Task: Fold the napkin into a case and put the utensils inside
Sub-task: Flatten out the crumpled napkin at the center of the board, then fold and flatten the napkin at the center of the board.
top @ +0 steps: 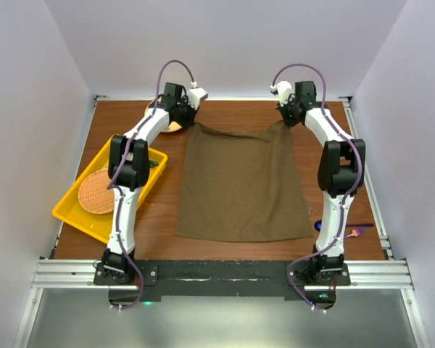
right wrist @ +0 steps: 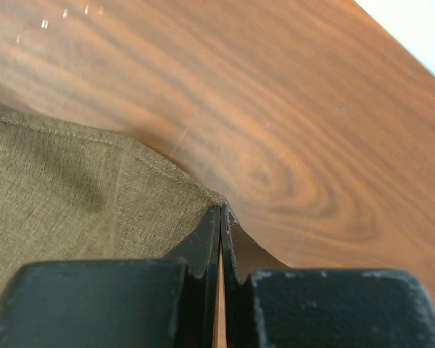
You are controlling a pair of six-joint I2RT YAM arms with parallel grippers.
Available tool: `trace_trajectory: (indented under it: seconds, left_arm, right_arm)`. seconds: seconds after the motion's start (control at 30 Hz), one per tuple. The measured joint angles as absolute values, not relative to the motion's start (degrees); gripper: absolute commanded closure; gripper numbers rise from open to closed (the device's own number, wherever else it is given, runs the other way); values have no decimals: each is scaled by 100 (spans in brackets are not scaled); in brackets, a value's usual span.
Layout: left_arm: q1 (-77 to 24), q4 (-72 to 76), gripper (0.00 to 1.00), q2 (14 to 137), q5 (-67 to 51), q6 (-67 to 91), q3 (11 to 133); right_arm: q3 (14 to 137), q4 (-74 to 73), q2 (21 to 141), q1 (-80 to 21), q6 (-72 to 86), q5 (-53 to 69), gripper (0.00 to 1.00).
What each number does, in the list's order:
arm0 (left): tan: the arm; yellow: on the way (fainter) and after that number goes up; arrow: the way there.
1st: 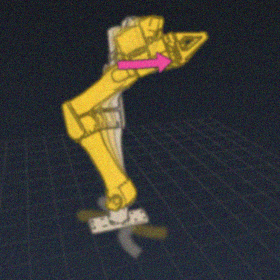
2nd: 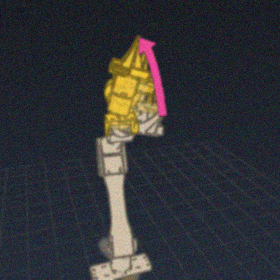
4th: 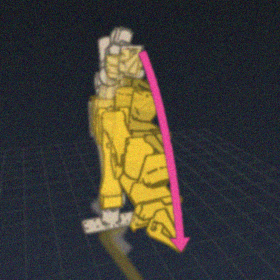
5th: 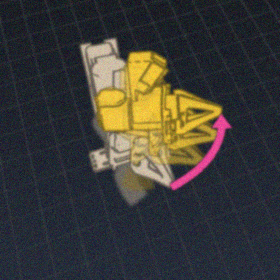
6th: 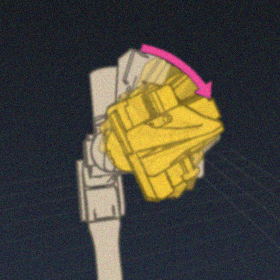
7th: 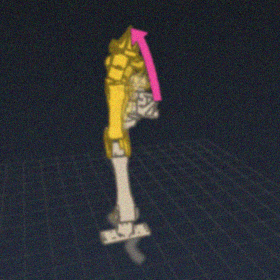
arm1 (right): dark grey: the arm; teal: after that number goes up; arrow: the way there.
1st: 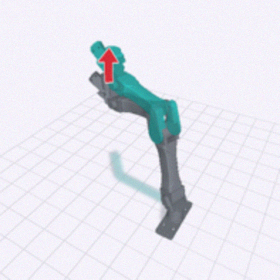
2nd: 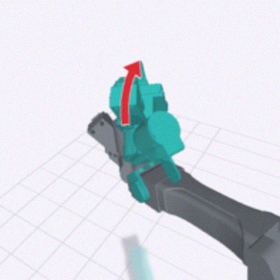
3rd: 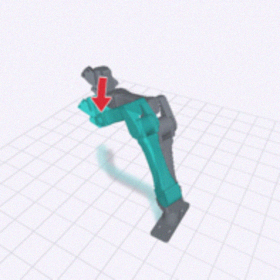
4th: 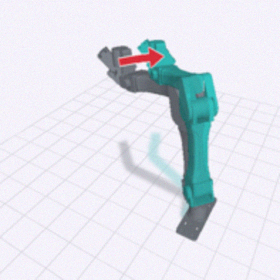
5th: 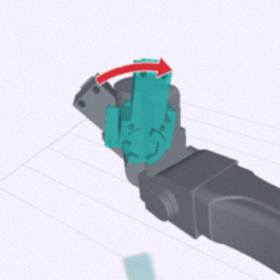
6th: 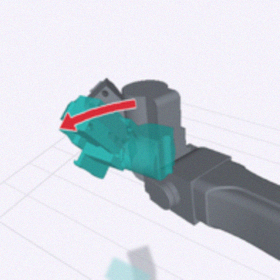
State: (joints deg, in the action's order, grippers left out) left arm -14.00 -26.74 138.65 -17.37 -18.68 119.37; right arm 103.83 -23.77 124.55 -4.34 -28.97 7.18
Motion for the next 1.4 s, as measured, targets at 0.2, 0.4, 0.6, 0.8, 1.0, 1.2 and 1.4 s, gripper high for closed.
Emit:
trace_trajectory:
  seconds: [0.2,0.4,0.6,0.8,1.0,1.2,1.4]
  left_arm:
    - [-1356,-2644,100,13373,-1903,-2263,11314]
    - [-1352,-2613,100,12355,-1973,-2622,10182]
    - [-1343,-2438,100,11754,-1957,-2683,9671]
    - [-1284,-2484,100,11496,-2158,-3006,9509]
    - [-1229,-2727,100,11050,-2390,-3570,8943]
    - [-1118,-3306,100,10396,-2685,-4195,8276]
    - [-1100,-3927,100,9651,-2941,-4812,7400]
  right_arm:
    - [10586,-2722,12263,-366,-3122,867,100]
    - [10379,-3258,11797,-318,-3441,1070,100]
    - [11177,-3874,12350,-320,-3190,1352,100]
    - [11286,-4379,12422,-318,-3404,1610,100]
    - [10790,-4984,11983,-320,-3881,1861,100]
    - [9996,-5472,11201,-318,-4340,1966,100]
    - [8969,-5811,10383,-318,-4805,1964,100]
